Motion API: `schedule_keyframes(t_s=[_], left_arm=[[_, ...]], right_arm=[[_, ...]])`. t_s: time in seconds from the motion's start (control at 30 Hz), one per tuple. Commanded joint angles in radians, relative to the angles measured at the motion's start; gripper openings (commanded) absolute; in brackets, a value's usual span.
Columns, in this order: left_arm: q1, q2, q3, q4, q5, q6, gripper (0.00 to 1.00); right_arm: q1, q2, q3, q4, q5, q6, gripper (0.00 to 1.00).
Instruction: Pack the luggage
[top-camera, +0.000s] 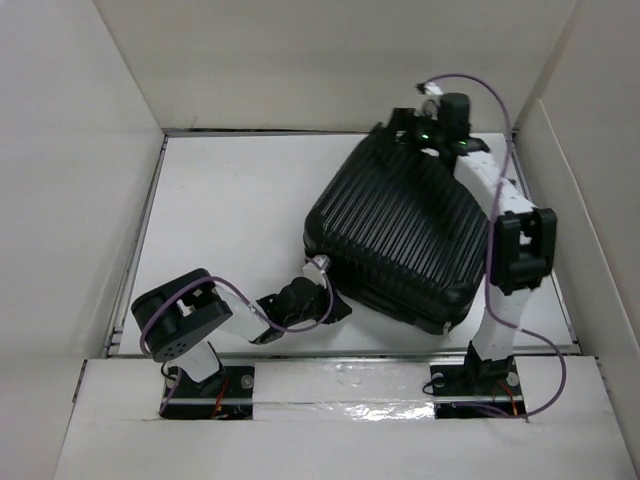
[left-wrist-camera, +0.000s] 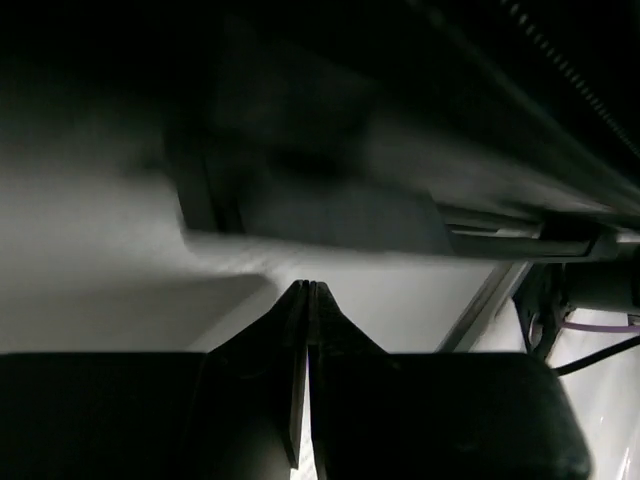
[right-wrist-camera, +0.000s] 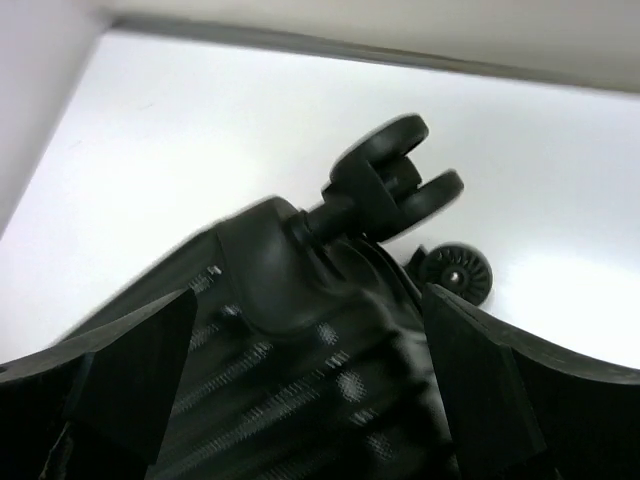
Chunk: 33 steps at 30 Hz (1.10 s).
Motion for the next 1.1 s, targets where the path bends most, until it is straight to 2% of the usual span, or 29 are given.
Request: schedule_keyframes(t_s=[0.0, 0.03, 0.13, 0.27, 0.33, 0.37, 0.43, 0.47, 0.5, 0.53, 0.57, 0.6, 0.63, 0.67, 0.7, 0.73, 0.77, 0.83, 0.87, 0.93, 0.97, 1.07], left_arm=[[-0.039, -0.028, -0.027, 0.03, -0.035, -0.015, 0.0], [-0.039, -0.022, -0.028, 0.036, -0.035, -0.025, 0.0], [-0.051, -0.005, -0.021, 0.053, -0.036, -0.036, 0.0], [-0.06, 0.013, 0.011, 0.075, -0.016, -0.039, 0.0], [-0.069, 0.018, 0.026, 0.079, -0.01, -0.038, 0.0], [-0.069, 0.026, 0.044, 0.082, -0.004, -0.035, 0.0], [-0.082, 0.023, 0.057, 0.082, -0.013, -0.033, 0.0], [-0.082, 0.012, 0.055, 0.084, -0.031, -0.035, 0.0], [-0.082, 0.003, 0.051, 0.087, -0.041, -0.038, 0.0], [-0.082, -0.009, 0.045, 0.089, -0.051, -0.036, 0.0], [-0.082, -0.035, 0.032, 0.087, -0.071, -0.033, 0.0], [-0.082, -0.049, 0.028, 0.079, -0.074, -0.03, 0.0], [-0.082, -0.068, 0.023, 0.069, -0.082, -0.018, 0.0], [-0.082, -0.097, 0.022, 0.043, -0.114, -0.012, 0.0], [-0.082, -0.111, 0.019, 0.029, -0.12, -0.006, 0.0], [-0.091, -0.124, 0.017, 0.018, -0.127, 0.005, 0.0], [-0.091, -0.146, 0.011, 0.001, -0.136, 0.008, 0.0], [-0.091, -0.161, 0.005, -0.013, -0.144, 0.014, 0.0], [-0.091, -0.172, -0.004, -0.022, -0.15, 0.016, 0.0], [-0.091, -0.183, -0.017, -0.023, -0.151, 0.014, 0.0], [-0.091, -0.198, -0.03, -0.023, -0.151, 0.016, 0.03], [-0.091, -0.232, -0.066, -0.019, -0.145, 0.016, 0.06]], right_arm=[[0.213, 0.088, 0.28, -0.262, -0.12, -0.031, 1.0], [0.234, 0.128, 0.411, -0.305, -0.054, -0.056, 1.0], [0.274, 0.094, 0.459, -0.281, -0.015, -0.034, 1.0], [0.287, -0.029, 0.392, -0.223, -0.034, -0.079, 1.0], [0.299, -0.113, 0.307, -0.214, 0.046, -0.144, 0.99], [0.313, -0.231, 0.243, -0.179, 0.092, -0.161, 0.89], [0.325, -0.377, -0.025, -0.107, 0.255, -0.185, 0.71], [0.316, -0.46, -0.132, -0.008, 0.338, -0.188, 0.37], [0.296, -0.632, -0.351, 0.043, 0.421, -0.176, 0.2], [0.263, -0.717, -0.448, 0.08, 0.539, -0.106, 0.11], [0.214, -0.792, -0.536, 0.116, 0.566, -0.068, 0.06], [0.087, -0.916, -0.613, 0.115, 0.578, -0.032, 0.08], [0.019, -0.963, -0.721, 0.102, 0.598, 0.022, 0.18], [-0.048, -1.0, -0.767, 0.075, 0.636, 0.044, 0.53], [-0.187, -1.026, -0.802, 0.072, 0.628, 0.058, 0.72], [-0.257, -1.048, -0.831, 0.07, 0.58, 0.064, 0.86], [-0.319, -1.042, -0.856, 0.075, 0.443, 0.064, 1.0], [-0.432, -0.967, -0.847, 0.078, 0.294, 0.055, 1.0], [-0.446, -0.933, -0.822, 0.084, 0.261, 0.049, 1.0], [-0.456, -0.847, -0.784, 0.095, 0.16, 0.009, 1.0], [-0.456, -0.76, -0.761, 0.086, 0.029, 0.003, 1.0], [-0.384, -0.627, -0.715, 0.181, -0.137, 0.007, 1.0]])
